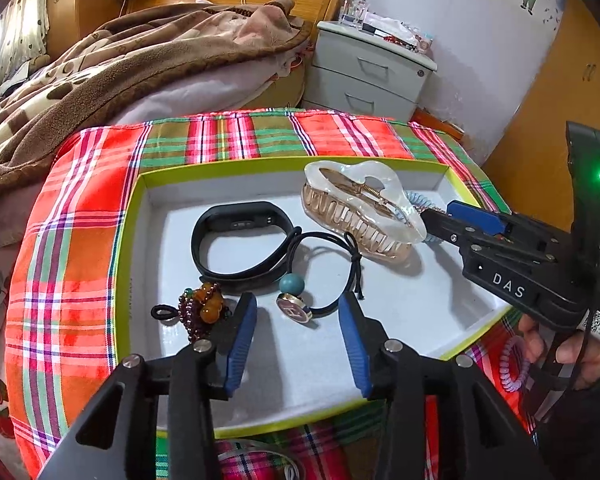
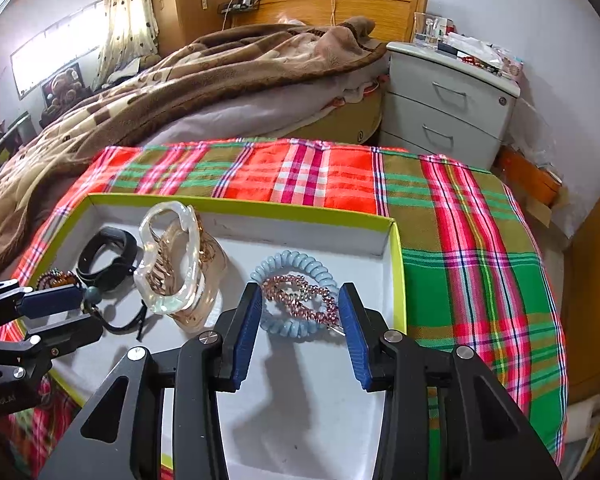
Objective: Organize jewelry
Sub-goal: 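Open both tools releasing the charm hair tie and rhinestone clip in the box, then grasp the lavender coiled hair tie with the right tool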
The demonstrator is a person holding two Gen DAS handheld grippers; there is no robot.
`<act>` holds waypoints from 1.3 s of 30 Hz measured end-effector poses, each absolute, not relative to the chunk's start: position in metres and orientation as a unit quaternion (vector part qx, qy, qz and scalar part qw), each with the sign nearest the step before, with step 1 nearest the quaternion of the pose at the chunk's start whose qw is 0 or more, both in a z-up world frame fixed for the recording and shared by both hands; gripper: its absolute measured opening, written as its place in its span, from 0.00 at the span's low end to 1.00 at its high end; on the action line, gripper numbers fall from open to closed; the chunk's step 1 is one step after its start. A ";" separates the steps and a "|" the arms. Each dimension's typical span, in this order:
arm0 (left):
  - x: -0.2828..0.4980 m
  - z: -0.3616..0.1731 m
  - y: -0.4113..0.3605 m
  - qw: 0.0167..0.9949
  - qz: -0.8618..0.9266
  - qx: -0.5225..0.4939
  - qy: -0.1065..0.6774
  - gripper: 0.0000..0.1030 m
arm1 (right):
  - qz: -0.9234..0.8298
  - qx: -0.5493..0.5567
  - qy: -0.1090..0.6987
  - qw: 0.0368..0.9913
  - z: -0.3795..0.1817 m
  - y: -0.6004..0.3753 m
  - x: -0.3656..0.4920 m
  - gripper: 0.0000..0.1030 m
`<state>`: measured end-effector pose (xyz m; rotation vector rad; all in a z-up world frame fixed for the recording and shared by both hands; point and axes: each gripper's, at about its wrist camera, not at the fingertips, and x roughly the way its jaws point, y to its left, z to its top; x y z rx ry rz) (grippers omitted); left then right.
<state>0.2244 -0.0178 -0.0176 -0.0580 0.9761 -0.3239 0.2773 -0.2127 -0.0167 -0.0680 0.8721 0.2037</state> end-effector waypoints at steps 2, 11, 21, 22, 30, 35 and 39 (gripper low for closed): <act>0.222 -0.014 -0.018 0.872 -0.157 -0.029 0.463 0.44 | 0.100 -0.030 0.417 0.903 -0.013 -0.212 0.275 0.46; 0.200 0.011 -0.005 0.884 -0.161 -0.040 0.436 0.46 | 0.109 -0.004 0.380 0.918 0.013 -0.222 0.245 0.47; 0.168 0.021 0.027 0.893 -0.141 -0.063 0.422 0.47 | 0.095 0.020 0.367 0.925 0.024 -0.257 0.189 0.47; 0.166 0.020 0.030 0.893 -0.138 -0.063 0.423 0.47 | 0.092 0.022 0.368 0.925 0.023 -0.261 0.183 0.47; 0.143 0.010 0.051 0.892 -0.116 -0.087 0.428 0.47 | 0.069 0.034 0.399 0.914 -0.002 -0.275 0.150 0.47; 0.135 0.008 0.067 0.893 -0.098 -0.100 0.427 0.47 | 0.058 0.044 0.418 0.906 -0.015 -0.279 0.139 0.47; 0.129 0.005 0.077 0.893 -0.085 -0.107 0.430 0.47 | 0.051 0.042 0.422 0.904 -0.018 -0.279 0.136 0.47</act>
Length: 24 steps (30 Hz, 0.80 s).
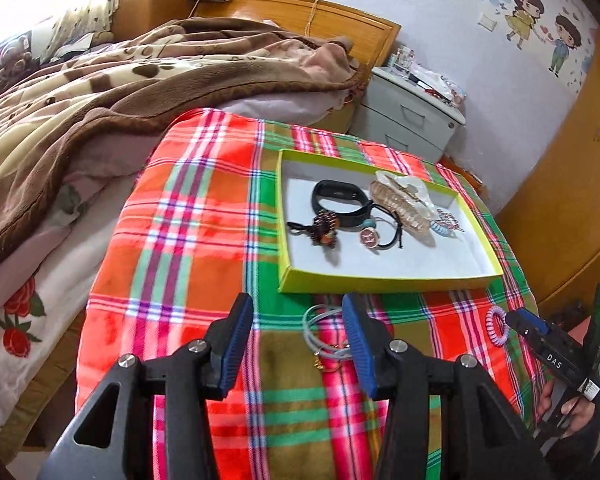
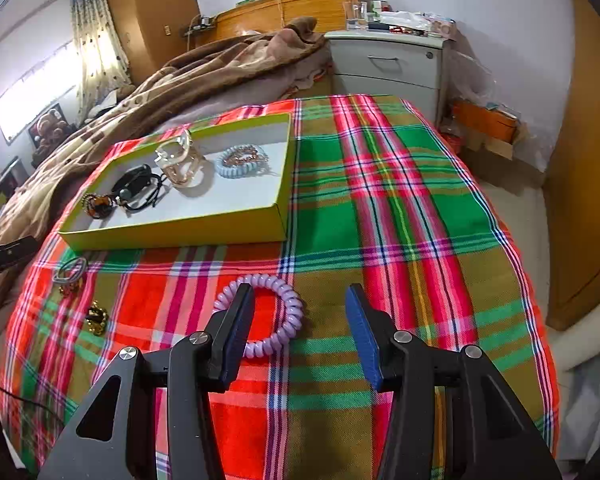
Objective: Organize jewelry
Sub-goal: 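Grasp the lavender coiled hair tie with the right tool, then grasp the grey cord bracelet with left tool while right tool holds the lavender coil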
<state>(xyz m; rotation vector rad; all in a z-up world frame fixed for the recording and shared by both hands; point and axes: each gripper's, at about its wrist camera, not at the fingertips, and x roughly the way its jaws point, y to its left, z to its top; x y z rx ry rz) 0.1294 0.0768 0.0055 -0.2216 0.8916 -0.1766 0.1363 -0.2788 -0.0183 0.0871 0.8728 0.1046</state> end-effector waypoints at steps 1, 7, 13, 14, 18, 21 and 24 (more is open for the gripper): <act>0.128 0.005 0.079 0.893 -0.083 -0.108 0.430 0.47 | 0.050 0.042 0.423 0.904 -0.019 -0.279 0.135 0.47; 0.123 0.001 0.090 0.891 -0.075 -0.117 0.432 0.47 | 0.045 0.036 0.437 0.898 -0.027 -0.276 0.132 0.47; 0.124 -0.005 0.092 0.886 -0.082 -0.122 0.441 0.47 | 0.042 0.028 0.439 0.897 -0.029 -0.269 0.132 0.32; 0.124 -0.006 0.090 0.884 -0.085 -0.121 0.444 0.47 | 0.037 0.023 0.439 0.897 -0.029 -0.267 0.131 0.29; 0.127 -0.013 0.082 0.875 -0.100 -0.125 0.457 0.47 | 0.037 0.014 0.441 0.896 -0.029 -0.264 0.129 0.13; 0.129 -0.016 0.075 0.871 -0.107 -0.122 0.464 0.47 | 0.038 0.017 0.442 0.896 -0.029 -0.265 0.128 0.12; 0.137 -0.021 0.069 0.865 -0.110 -0.117 0.475 0.47 | 0.039 0.028 0.439 0.897 -0.029 -0.267 0.127 0.10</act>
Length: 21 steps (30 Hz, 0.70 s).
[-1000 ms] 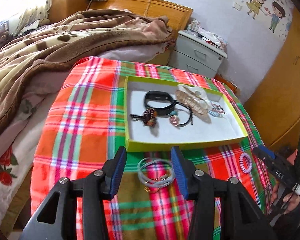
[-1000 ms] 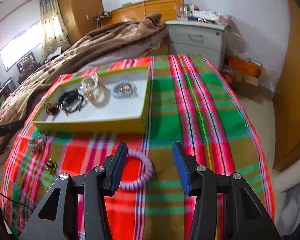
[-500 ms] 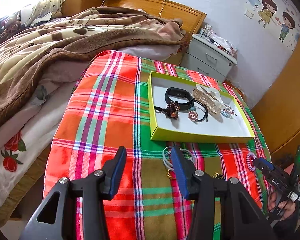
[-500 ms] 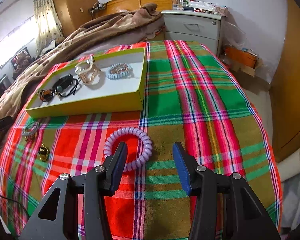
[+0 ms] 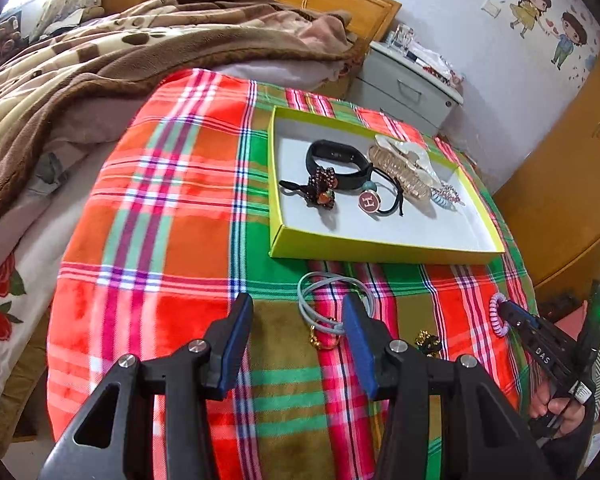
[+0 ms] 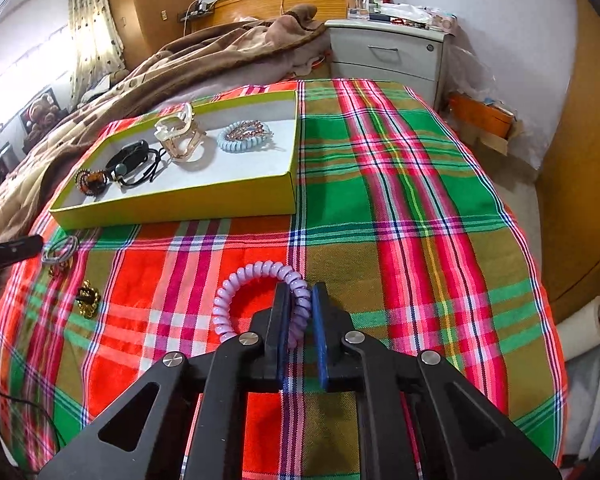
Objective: Organize jewelry
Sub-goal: 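Grasp the grey cord bracelet with left tool while right tool holds the lavender coil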
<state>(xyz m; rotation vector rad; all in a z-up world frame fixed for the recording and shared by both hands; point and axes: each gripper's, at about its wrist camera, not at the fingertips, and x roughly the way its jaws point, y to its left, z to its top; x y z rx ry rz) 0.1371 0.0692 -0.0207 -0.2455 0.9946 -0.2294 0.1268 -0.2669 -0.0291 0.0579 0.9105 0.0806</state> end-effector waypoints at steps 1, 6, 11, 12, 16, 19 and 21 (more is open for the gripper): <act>0.139 -0.022 0.069 0.864 -0.106 -0.119 0.479 0.47 | 0.038 0.033 0.437 0.898 -0.029 -0.268 0.126 0.10; 0.146 -0.022 0.062 0.873 -0.080 -0.091 0.472 0.47 | 0.039 0.042 0.433 0.900 -0.027 -0.271 0.124 0.10; 0.152 -0.031 0.050 0.859 -0.101 -0.082 0.495 0.46 | 0.043 0.048 0.425 0.903 -0.023 -0.270 0.124 0.10; 0.152 -0.032 0.047 0.860 -0.098 -0.074 0.495 0.46 | 0.043 0.049 0.425 0.903 -0.023 -0.269 0.124 0.10; 0.154 -0.031 0.041 0.861 -0.098 -0.057 0.495 0.46 | 0.051 0.051 0.421 0.904 -0.021 -0.267 0.125 0.10; 0.156 -0.031 0.041 0.861 -0.094 -0.059 0.497 0.37 | 0.053 0.053 0.419 0.905 -0.021 -0.265 0.126 0.10; 0.156 -0.032 0.039 0.862 -0.094 -0.054 0.495 0.29 | 0.053 0.056 0.417 0.906 -0.020 -0.266 0.127 0.10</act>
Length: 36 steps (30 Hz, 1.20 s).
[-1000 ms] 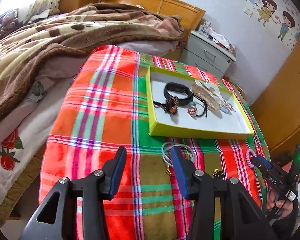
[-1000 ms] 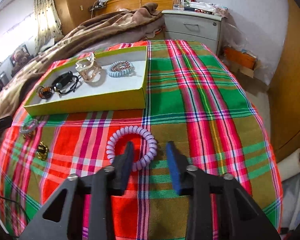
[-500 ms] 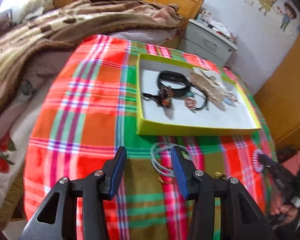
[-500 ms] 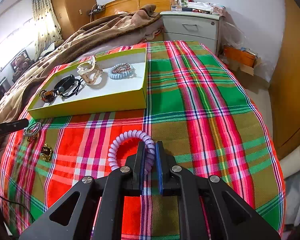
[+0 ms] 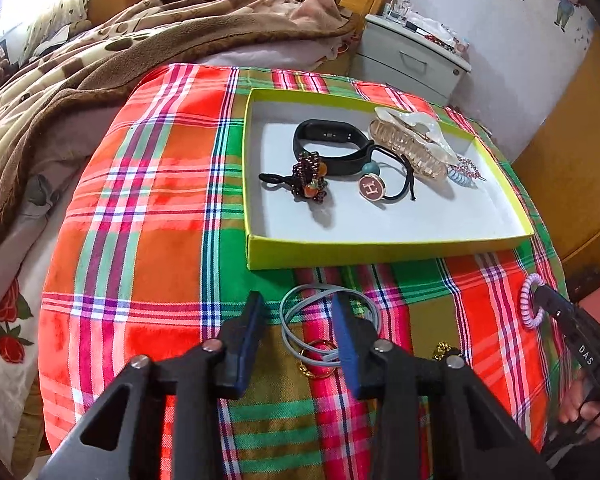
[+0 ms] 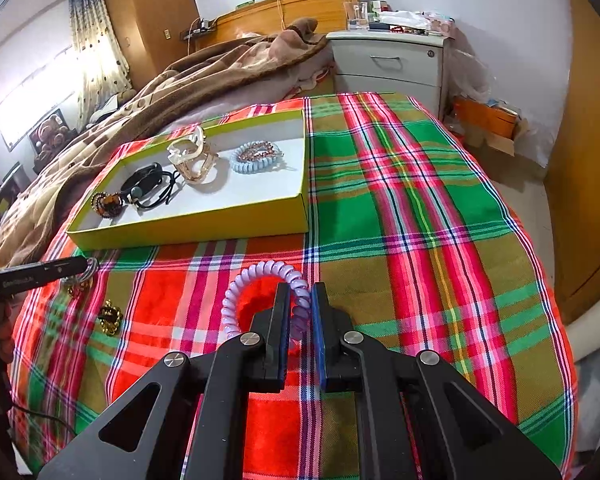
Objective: Organize jewelry
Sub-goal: 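Grasp the grey cord bracelet with left tool while right tool holds the lavender coil, then carry the grey bracelet with left tool while right tool carries the coil into box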
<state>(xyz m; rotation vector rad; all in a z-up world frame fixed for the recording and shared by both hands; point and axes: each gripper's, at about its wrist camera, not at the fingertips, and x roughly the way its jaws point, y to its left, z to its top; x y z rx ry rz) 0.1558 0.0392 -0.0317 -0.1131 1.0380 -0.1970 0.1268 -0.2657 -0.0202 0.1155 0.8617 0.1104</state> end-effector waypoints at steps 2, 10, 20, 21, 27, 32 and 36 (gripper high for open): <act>0.156 -0.032 0.037 0.864 -0.091 -0.037 0.493 0.21 | 0.054 0.058 0.416 0.906 -0.020 -0.266 0.128 0.10; 0.151 -0.031 0.030 0.864 -0.101 -0.021 0.493 0.02 | 0.055 0.058 0.411 0.908 -0.016 -0.263 0.127 0.10; 0.136 0.003 0.041 0.881 -0.130 -0.064 0.450 0.01 | 0.052 0.062 0.396 0.915 -0.006 -0.263 0.123 0.10; 0.136 0.006 0.041 0.882 -0.135 -0.067 0.447 0.02 | 0.053 0.062 0.396 0.915 -0.006 -0.262 0.123 0.10; 0.134 0.023 0.043 0.889 -0.150 -0.077 0.426 0.02 | 0.056 0.064 0.385 0.919 0.003 -0.259 0.124 0.10; 0.141 0.035 0.040 0.892 -0.158 -0.086 0.415 0.02 | 0.060 0.064 0.375 0.923 0.014 -0.254 0.131 0.10; 0.152 0.040 0.035 0.893 -0.164 -0.088 0.410 0.02 | 0.065 0.062 0.367 0.926 0.023 -0.249 0.140 0.10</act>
